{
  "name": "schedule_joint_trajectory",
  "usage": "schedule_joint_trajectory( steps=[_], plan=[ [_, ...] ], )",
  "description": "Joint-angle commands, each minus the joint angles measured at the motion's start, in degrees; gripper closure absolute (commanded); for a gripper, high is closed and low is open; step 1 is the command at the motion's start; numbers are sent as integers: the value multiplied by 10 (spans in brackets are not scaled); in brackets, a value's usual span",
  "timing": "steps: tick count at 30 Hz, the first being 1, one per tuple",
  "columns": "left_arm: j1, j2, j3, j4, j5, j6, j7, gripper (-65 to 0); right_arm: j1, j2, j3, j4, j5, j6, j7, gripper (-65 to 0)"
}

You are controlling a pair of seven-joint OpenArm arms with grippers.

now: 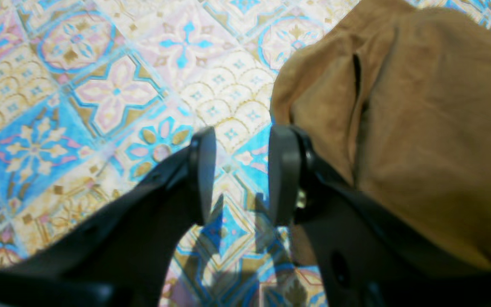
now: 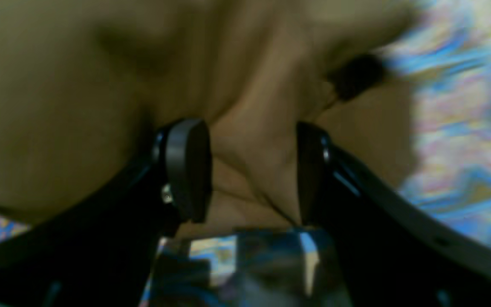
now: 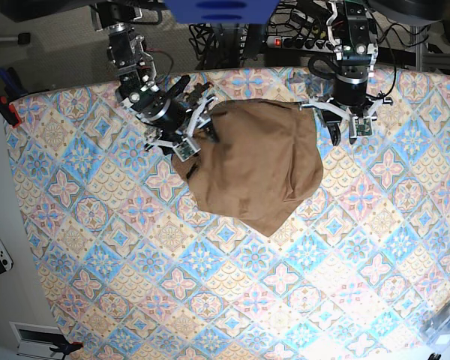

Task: Layout the t-shirt on the table in an organized manner, then fold the t-shirt properly
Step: 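Grasp the brown t-shirt edge with the right gripper and drag it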

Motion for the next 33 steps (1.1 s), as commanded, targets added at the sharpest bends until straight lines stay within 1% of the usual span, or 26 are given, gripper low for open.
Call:
schedule_joint_trajectory(
  steps=[1, 2, 3, 4, 7, 9, 17, 20, 24, 26, 29, 33],
  plan=[
    [2, -1, -1, 10, 1, 1, -13, -209, 7, 1, -3, 1, 5, 2, 11, -307],
    [2, -1, -1, 10, 1, 1, -13, -208, 7, 1, -6, -5, 5, 2, 11, -298],
    [2, -1, -1, 10, 1, 1, -13, -207, 7, 2, -9, -10, 5, 2, 11, -265],
    [2, -1, -1, 10, 1, 1, -13, -207, 7, 2, -9, -11, 5, 2, 11, -212],
    [2, -1, -1, 10, 1, 1, -13, -207, 7, 2, -5, -4, 5, 2, 9, 0],
    [3, -1, -1, 10, 1, 1, -13, -207, 7, 2, 6, 11, 5, 2, 9, 0],
    [5, 1, 2, 10, 2, 1, -13, -207, 7, 1, 130, 154, 5, 2, 9, 0],
    [6, 1, 2, 10, 2, 1, -13, -206, 21, -10, 156, 180, 5, 0, 12, 0],
    [6, 1, 3, 10, 2, 1, -13, -206, 39, -39, 203, 180, 5, -1, 13, 0],
    [7, 1, 4, 10, 2, 1, -13, -206, 45, -51, 218, 184, 5, -1, 13, 0],
    [3, 1, 5, 10, 2, 1, -13, -205, 59, -56, 224, 186, 4, -1, 18, 0],
    [3, 0, 34, 10, 2, 1, -13, -205, 76, -58, 223, 188, 4, -2, 57, 0]
  ],
)
